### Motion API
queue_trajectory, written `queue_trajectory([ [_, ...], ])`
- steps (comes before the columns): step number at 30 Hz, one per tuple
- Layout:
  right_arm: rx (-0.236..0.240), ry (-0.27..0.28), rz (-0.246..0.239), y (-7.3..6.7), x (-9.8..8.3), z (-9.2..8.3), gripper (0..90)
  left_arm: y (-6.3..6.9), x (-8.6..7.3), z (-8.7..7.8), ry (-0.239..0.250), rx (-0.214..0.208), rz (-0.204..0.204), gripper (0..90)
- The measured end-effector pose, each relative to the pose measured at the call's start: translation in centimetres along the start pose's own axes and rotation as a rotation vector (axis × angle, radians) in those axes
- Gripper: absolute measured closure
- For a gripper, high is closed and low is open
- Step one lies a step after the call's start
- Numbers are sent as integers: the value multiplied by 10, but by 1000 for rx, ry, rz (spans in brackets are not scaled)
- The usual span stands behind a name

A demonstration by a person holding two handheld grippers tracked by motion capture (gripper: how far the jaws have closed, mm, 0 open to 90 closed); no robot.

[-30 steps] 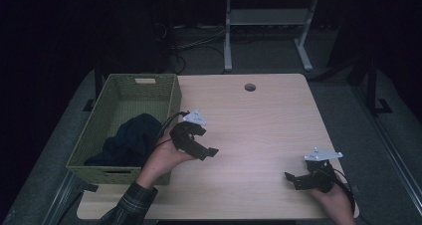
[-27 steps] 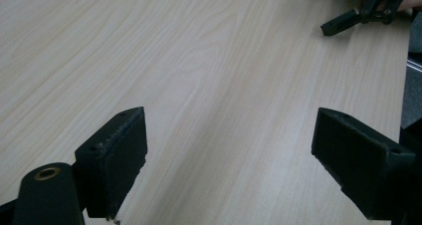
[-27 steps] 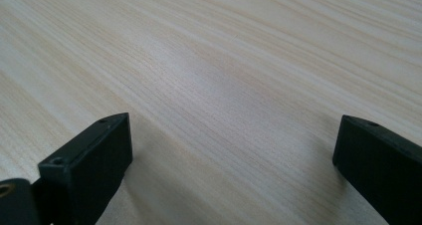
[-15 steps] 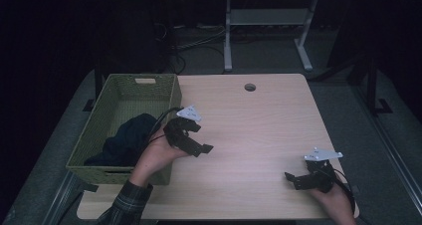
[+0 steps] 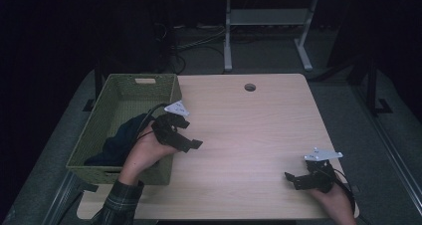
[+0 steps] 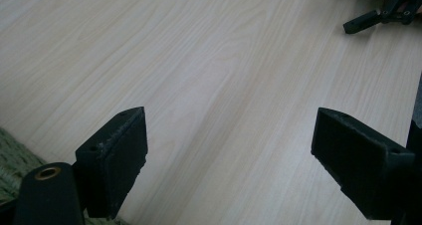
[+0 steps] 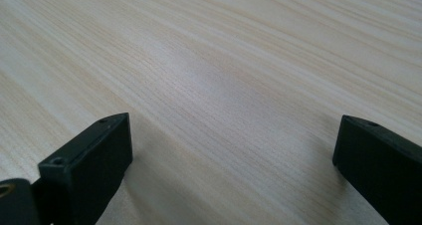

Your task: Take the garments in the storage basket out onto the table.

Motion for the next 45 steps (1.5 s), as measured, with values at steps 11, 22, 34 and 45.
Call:
queue_trajectory([
  [11, 0, 0, 0, 0, 0, 0, 20, -14, -8, -16, -6, 23, -18, 143],
  [22, 0, 0, 0, 0, 0, 0, 20, -29, -17, -35, 9, 70, -43, 143],
  [34, 0, 0, 0, 0, 0, 0, 19, -45, -29, -59, 29, 113, -77, 143],
  [45, 0, 0, 0, 0, 0, 0, 20, -55, -41, -75, 28, 145, -103, 142],
])
Point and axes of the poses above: each handheld gripper's, and its own axes: z roughly forward along the jaws, x roughly out of its top, y roughly to its right, the point moved 5 cm from there along z, roughly forward along the jaws, and after that the axes turned 10 degrees about x, right-handed, at the moved point
